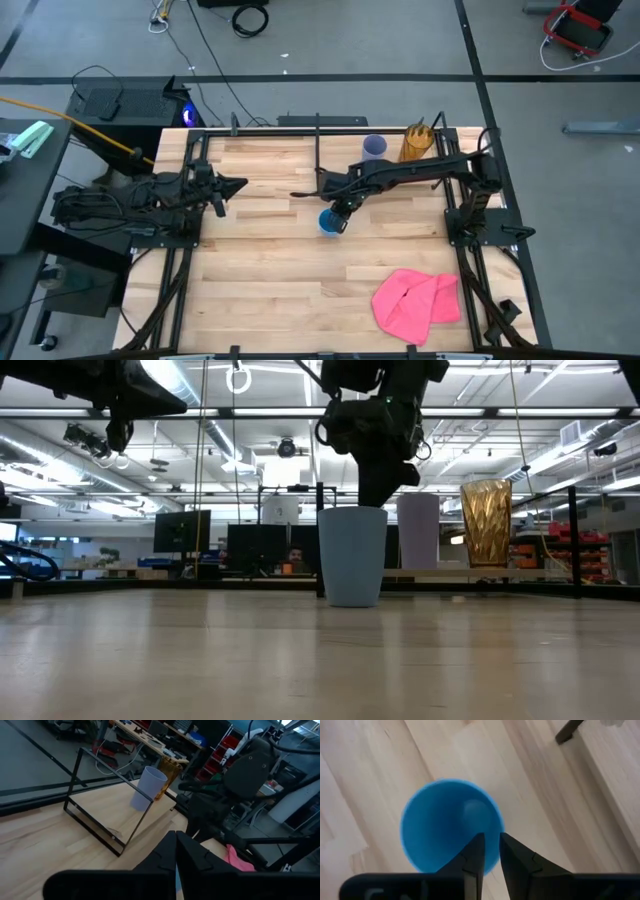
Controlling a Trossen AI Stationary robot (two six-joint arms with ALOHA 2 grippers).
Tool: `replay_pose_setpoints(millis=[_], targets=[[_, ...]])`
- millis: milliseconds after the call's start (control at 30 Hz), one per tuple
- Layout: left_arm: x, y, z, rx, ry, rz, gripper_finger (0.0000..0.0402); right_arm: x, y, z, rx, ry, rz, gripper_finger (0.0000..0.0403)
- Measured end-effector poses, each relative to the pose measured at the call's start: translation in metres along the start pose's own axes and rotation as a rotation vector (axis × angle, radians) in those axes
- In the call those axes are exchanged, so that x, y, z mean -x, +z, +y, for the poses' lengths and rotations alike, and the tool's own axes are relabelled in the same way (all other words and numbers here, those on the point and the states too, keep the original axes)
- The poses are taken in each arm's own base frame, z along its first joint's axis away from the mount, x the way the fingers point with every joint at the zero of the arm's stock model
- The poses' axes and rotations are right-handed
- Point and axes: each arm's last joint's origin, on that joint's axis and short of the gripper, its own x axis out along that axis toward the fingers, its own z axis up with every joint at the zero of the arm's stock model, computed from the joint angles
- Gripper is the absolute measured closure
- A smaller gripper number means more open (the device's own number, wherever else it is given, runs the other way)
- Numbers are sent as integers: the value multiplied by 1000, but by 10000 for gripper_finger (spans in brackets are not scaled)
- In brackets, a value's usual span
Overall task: Stack small to large cups/mugs on shelf
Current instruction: Put the blue cup on the shelf
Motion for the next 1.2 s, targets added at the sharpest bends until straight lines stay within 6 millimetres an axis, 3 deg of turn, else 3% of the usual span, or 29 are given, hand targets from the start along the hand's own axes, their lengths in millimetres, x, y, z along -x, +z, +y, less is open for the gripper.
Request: replay_pose_setpoints(millis=[200,567,867,1200], targets=[[0,-2,1,8,11,20,374,-3,1,1,2,-5,-1,337],[0,-3,2,3,17,29,394,-1,1,-1,-4,-23,-14,337],[0,-3,2,-1,17,29,372,-1,1,-1,-3,-18,-14,337],[0,-3,2,-3,17,29,395,-1,0,2,4,10,-1,337]])
